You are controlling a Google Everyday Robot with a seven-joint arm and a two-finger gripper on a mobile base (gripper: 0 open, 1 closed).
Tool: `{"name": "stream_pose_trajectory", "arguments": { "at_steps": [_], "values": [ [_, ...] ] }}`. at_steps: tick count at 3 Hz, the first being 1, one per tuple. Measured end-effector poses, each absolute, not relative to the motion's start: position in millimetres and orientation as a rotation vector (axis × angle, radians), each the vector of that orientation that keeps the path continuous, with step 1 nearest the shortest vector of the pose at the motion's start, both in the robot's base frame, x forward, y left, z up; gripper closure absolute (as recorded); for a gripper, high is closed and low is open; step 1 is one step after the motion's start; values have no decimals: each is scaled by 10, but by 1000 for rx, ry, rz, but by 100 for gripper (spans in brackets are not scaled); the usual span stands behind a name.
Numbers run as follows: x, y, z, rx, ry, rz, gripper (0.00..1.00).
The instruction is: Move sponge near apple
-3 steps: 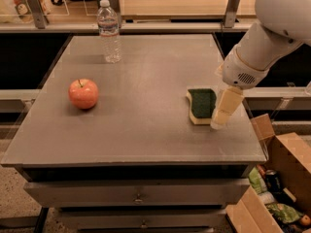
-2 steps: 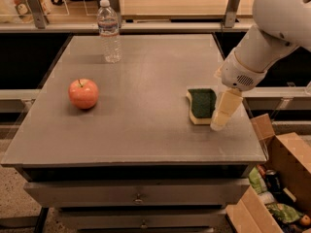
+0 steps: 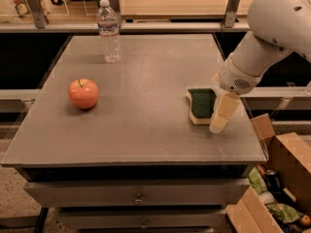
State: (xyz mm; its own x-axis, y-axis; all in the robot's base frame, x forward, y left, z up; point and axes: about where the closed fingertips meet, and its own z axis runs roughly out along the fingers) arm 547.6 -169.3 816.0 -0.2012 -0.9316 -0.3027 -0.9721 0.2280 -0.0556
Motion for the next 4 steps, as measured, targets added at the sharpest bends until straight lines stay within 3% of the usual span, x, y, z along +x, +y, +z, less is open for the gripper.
{"name": "stream_pose_trajectory", "arguments": {
  "at_steps": [1,4],
  "values": [
    [5486,-1688,8107,-1787,2238,221,15],
    [5517,-1481,8278,-1793,2200,275,85]
  ]
}}
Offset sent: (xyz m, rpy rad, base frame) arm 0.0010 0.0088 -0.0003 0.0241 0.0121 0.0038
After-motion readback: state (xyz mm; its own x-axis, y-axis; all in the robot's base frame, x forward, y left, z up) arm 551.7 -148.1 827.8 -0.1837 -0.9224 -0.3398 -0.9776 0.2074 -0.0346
